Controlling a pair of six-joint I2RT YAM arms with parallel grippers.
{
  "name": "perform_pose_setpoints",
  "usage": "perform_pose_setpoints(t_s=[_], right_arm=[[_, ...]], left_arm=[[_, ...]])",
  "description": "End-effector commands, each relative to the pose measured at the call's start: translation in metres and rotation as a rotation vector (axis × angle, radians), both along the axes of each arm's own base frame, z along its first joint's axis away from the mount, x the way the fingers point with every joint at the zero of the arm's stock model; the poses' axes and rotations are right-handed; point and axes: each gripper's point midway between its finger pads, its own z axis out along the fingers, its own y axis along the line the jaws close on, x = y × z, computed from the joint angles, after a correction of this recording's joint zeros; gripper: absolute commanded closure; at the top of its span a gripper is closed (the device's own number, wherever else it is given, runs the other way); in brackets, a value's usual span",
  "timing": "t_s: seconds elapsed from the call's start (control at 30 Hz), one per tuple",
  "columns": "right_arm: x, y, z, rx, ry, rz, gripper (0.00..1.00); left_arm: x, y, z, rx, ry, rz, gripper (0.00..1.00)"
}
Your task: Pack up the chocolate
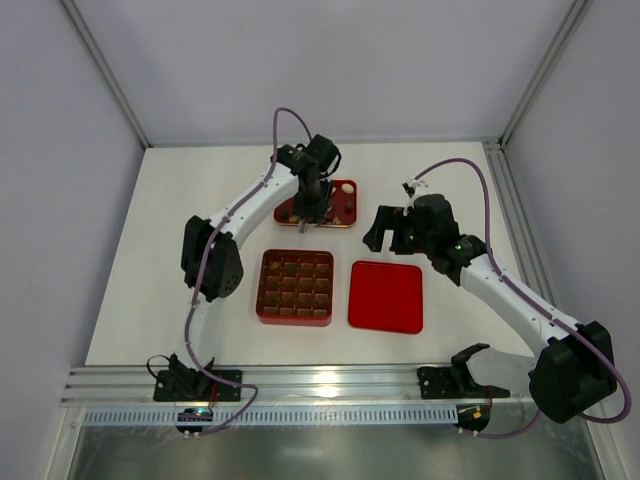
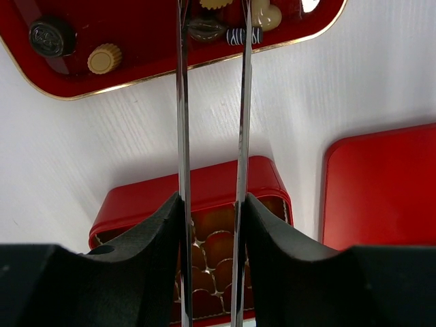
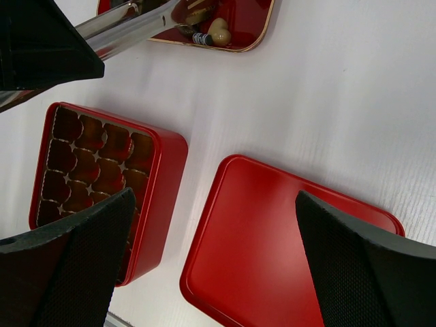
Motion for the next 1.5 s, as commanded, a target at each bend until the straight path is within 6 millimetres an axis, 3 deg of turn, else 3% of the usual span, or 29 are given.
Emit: perform_pose_setpoints(t_s=[0.0,0.6,1.0,1.47], right_arm=[[0.005,-0.002,0.016,0.008,-0.053,-0.002,0.00],[0.006,-0.002,0.018,0.017,-0.058,-0.008,0.00],[0.005,-0.002,0.017,0.016,-0.055,-0.008,0.00],[0.006,-0.002,0.016,0.017,-0.053,-0.007,0.00]], left_arm=[[0.008,-0.003,0.003,-0.016,-0.024,-0.013,0.61],[0.012,0.012,0.035,-0.009,-0.084,0.008,0.67],[0.016,0.016,0.041,-0.012,-0.094,0.017,0.68],[0.008,0.019,0.036,-0.008,-0.065,0.009,0.62]])
